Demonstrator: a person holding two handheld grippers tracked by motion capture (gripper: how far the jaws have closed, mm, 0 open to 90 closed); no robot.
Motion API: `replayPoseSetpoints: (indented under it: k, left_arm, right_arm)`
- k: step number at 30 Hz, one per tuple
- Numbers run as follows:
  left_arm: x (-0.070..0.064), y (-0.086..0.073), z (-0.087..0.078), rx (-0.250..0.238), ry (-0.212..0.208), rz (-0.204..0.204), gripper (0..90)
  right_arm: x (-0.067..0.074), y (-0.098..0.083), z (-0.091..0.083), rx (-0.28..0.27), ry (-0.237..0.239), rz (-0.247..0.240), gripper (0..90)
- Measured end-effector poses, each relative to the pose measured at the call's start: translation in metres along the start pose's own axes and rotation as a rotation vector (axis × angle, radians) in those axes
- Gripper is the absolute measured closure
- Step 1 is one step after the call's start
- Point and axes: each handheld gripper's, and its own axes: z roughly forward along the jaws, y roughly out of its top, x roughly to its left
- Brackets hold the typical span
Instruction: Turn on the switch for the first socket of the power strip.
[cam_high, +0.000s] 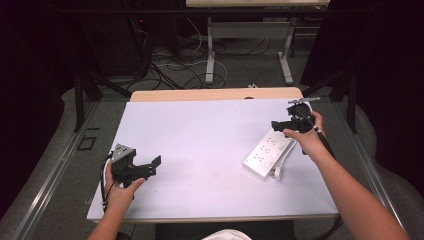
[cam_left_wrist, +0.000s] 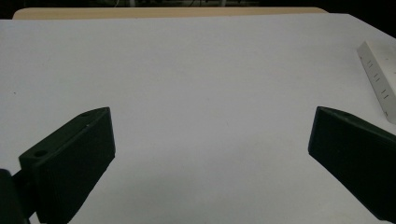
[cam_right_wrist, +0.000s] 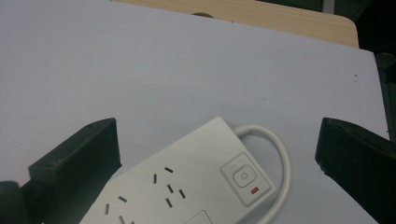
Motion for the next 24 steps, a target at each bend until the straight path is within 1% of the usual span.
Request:
replayPoseSetpoints:
  k: [6,9,10,11,12,16,19,20,22,24]
  left_arm:
    - [0.000,0.000,0.000,0.000,0.001,0.001,0.3]
    - [0.000,0.000,0.000,0.001,0.001,0.001,0.4]
    - [0.000,0.000,0.000,0.000,0.001,0.000,0.4]
    - [0.000,0.000,0.000,0.002,0.001,-0.001,0.4]
    - [0.000,0.000,0.000,0.002,0.001,0.000,0.3]
    - [0.000,0.000,0.000,0.003,0.001,0.001,0.3]
    - [0.000,0.000,-0.001,0.002,0.002,0.001,0.3]
    - [0.000,0.000,-0.001,0.001,0.002,0.000,0.4]
    - [0.000,0.000,-0.001,0.002,0.002,0.001,0.4]
    - [0.000,0.000,-0.001,0.002,0.002,0.001,0.4]
  right_arm:
    - [0.004,0.002,-0.011,-0.035,0.022,-0.007,0.0]
    - [0.006,0.001,-0.016,-0.042,0.029,-0.007,0.0]
    - [0.006,0.001,-0.018,-0.045,0.034,-0.015,0.0]
    - [0.007,0.001,-0.019,-0.049,0.032,-0.009,0.0]
    - [0.007,0.001,-0.021,-0.059,0.041,-0.016,0.0]
    - [0.008,0.000,-0.027,-0.078,0.055,-0.010,0.1]
    - [0.008,-0.002,-0.032,-0.091,0.056,-0.022,0.2]
    - [0.009,-0.002,-0.034,-0.096,0.058,-0.018,0.2]
    - [0.010,-0.004,-0.037,-0.099,0.064,-0.024,0.3]
    - [0.012,-0.005,-0.040,-0.106,0.064,-0.038,0.4]
